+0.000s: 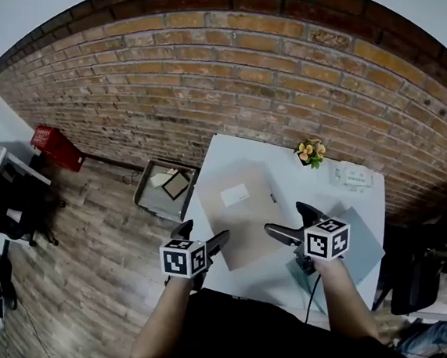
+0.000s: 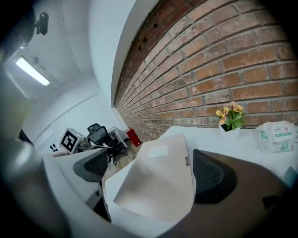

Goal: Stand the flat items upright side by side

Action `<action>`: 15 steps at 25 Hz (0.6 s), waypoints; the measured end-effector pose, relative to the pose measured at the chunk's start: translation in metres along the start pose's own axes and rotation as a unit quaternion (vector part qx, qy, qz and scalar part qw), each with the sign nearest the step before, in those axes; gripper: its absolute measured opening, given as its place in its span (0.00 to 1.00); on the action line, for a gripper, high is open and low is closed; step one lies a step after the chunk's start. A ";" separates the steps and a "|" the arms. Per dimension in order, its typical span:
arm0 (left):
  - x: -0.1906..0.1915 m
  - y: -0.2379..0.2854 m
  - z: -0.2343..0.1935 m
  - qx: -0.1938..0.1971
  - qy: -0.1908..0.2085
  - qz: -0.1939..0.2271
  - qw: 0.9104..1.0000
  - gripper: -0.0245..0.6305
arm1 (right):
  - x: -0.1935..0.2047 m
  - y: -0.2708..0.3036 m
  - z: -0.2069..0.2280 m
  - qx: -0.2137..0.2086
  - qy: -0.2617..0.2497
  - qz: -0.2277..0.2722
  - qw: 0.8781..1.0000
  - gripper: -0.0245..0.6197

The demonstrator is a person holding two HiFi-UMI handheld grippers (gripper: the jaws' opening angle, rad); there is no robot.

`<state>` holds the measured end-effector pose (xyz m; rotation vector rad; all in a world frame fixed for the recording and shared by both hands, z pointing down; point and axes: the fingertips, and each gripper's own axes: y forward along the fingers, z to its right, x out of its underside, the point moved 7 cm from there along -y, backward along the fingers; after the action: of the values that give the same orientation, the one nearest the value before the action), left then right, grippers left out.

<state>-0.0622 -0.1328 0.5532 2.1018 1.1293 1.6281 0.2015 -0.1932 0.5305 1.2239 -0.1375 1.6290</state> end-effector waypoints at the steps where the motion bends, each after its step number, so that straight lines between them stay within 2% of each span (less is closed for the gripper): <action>1: 0.001 0.001 -0.003 -0.002 -0.005 -0.001 1.000 0.82 | -0.003 0.005 0.001 -0.001 -0.001 -0.003 1.000 0.94; 8: 0.002 0.019 -0.032 -0.005 -0.020 -0.026 0.999 0.82 | -0.011 0.052 0.007 0.002 0.002 -0.049 0.999 0.94; 15: 0.012 0.047 -0.054 0.030 -0.062 -0.059 0.996 0.82 | -0.004 0.098 0.027 0.029 0.001 -0.128 0.991 0.94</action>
<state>-0.0904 -0.1691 0.6093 2.0965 1.2499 1.4078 0.1429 -0.2557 0.5846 1.2293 0.0671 1.4191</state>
